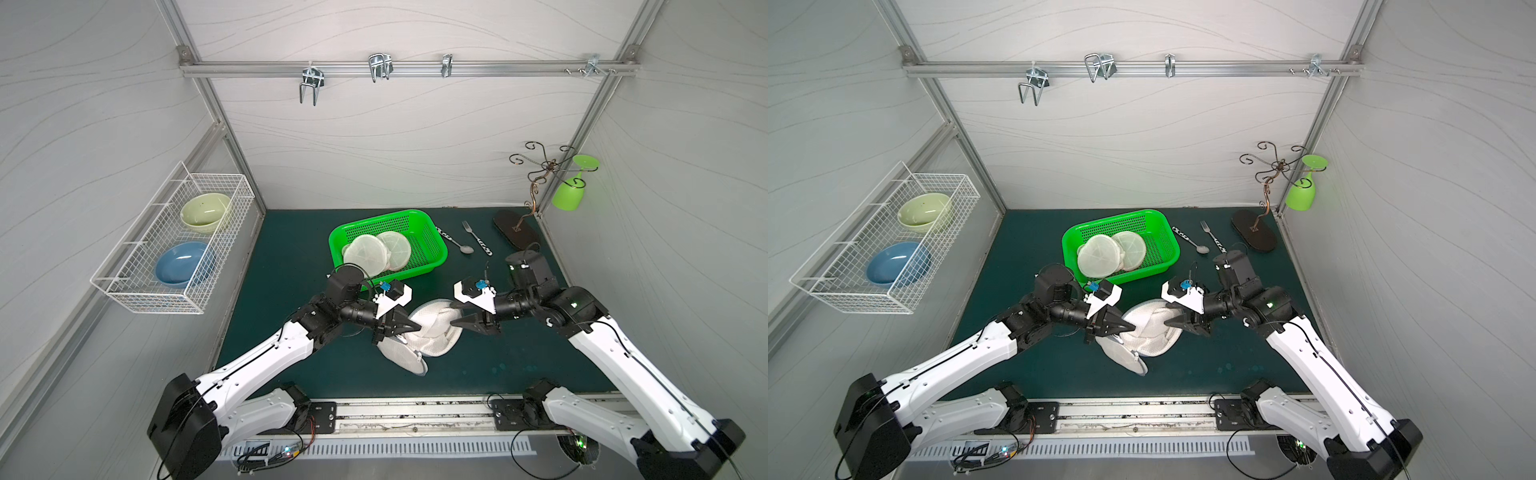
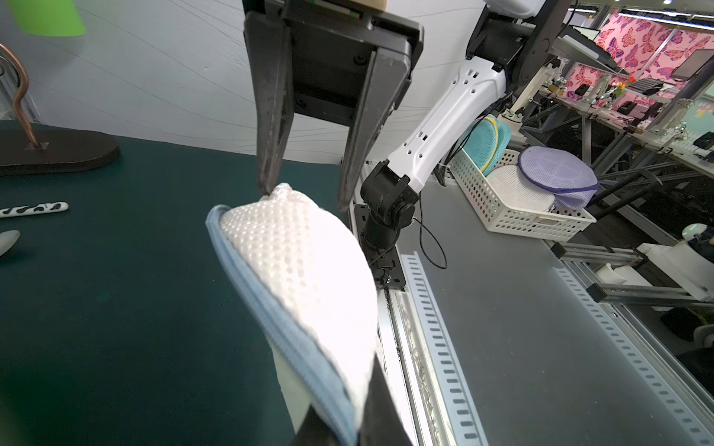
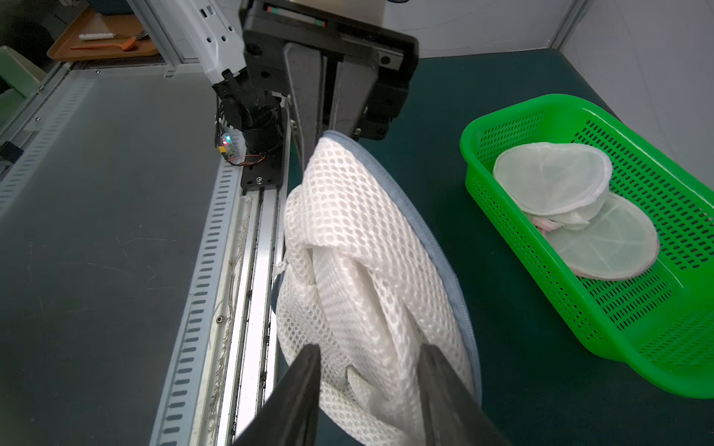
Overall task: Turn the laundry bag inside out
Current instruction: Turn over the laundry bag.
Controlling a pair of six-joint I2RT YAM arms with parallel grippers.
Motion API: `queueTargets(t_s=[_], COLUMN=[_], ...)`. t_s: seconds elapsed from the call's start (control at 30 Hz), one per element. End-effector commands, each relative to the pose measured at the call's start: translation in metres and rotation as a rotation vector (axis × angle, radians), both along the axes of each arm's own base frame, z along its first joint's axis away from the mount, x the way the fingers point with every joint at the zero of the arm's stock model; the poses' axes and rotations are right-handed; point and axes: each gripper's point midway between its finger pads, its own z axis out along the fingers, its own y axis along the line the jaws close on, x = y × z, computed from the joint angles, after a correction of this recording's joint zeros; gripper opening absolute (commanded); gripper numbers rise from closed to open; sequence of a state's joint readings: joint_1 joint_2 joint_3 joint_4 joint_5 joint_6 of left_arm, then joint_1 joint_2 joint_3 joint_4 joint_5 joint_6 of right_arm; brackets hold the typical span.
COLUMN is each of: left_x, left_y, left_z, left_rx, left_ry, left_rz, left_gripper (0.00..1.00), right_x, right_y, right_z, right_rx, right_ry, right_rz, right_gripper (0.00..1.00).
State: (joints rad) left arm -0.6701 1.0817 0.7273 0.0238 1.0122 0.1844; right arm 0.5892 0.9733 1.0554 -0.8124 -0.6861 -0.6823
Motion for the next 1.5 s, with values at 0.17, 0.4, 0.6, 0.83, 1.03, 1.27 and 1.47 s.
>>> queueTargets(t_s=[0.17,0.4,0.6,0.83,1.03,1.27,1.47], left_x=[0.000,0.004,0.013,0.022,0.028,0.030,0.034], left_y=[-0.004,-0.005,-0.007,-0.003,0.002,0.000,-0.002], left_z=[0.032,0.033,0.034,0.026,0.016,0.003,0.001], left_rx=[-0.083,-0.091,-0.100,-0.054,-0.005,0.047,0.063], left_ry=[-0.072,-0.068,-0.046,0.011,0.079,0.146,0.155], left_rz=[-0.040,-0.018,0.033,0.131,0.206,0.210,0.213], left_gripper=[0.00,0.00,0.11,0.59,0.55,0.36,0.17], right_x=[-0.011,-0.015,-0.017,-0.015,-0.011,-0.008,-0.009], right_y=[0.007,0.011,0.010,0.004,-0.002,-0.001,-0.001], right_z=[-0.013,-0.018,-0.018,-0.023,-0.032,-0.033,-0.032], right_rx=[-0.034,-0.044,-0.044,-0.076,-0.126,-0.135,-0.134], right_ry=[0.034,0.058,0.059,0.024,0.007,0.004,0.007], right_rz=[0.057,0.079,0.092,0.066,0.046,0.043,0.044], right_gripper=[0.39,0.22,0.02,0.00,0.00,0.00,0.00])
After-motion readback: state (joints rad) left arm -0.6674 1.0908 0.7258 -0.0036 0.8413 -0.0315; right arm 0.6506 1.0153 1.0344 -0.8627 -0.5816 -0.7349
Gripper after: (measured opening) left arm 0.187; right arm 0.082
